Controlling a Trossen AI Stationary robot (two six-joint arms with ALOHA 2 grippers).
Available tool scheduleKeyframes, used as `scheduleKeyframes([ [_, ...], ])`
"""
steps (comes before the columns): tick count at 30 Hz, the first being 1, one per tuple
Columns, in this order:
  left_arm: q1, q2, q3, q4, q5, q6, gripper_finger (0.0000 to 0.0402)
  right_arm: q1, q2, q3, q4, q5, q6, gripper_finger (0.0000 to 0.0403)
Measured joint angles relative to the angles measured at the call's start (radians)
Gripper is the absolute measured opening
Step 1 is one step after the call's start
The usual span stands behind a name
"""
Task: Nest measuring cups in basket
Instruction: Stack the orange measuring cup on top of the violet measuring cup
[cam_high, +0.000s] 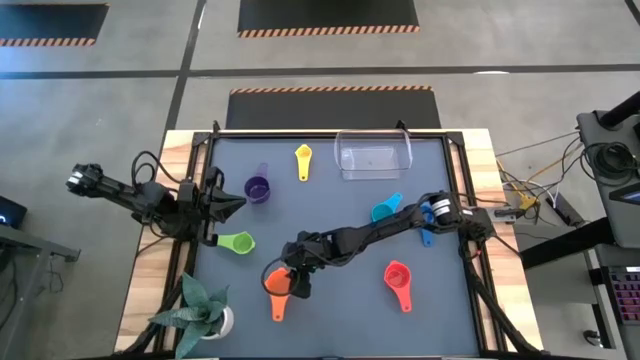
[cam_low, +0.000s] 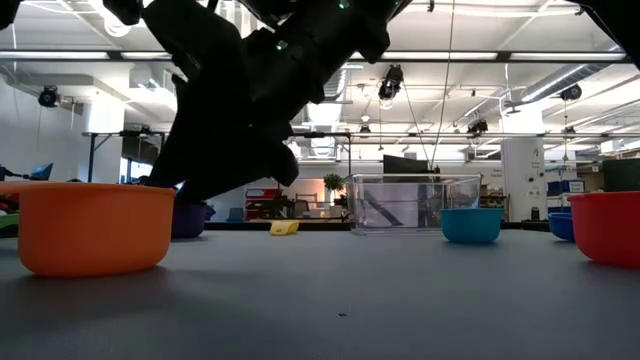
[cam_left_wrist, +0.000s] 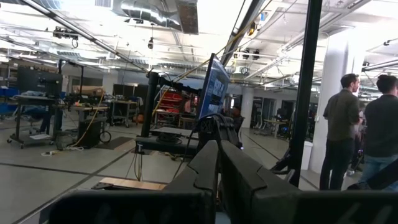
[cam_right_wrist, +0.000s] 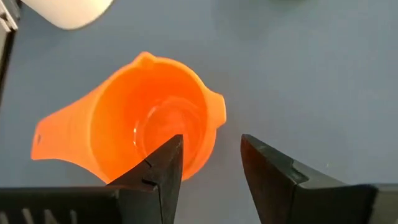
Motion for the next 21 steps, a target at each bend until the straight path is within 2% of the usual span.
scheduleKeyframes([
  [11,0.000,0.000,0.000,0.000,0.000,0.000,0.0000,0.000,0.055,-0.002,0.002,-0.001,0.000,0.0090],
  [18,0.000,0.000,0.000,0.000,0.000,0.000,0.0000,-0.002,0.042,-0.002,0.002,-0.010,-0.018,0.0022],
  [21,0.000,0.000,0.000,0.000,0.000,0.000,0.0000,-0.002,0.036,-0.002,-0.005,-0.011,-0.029,0.0011],
])
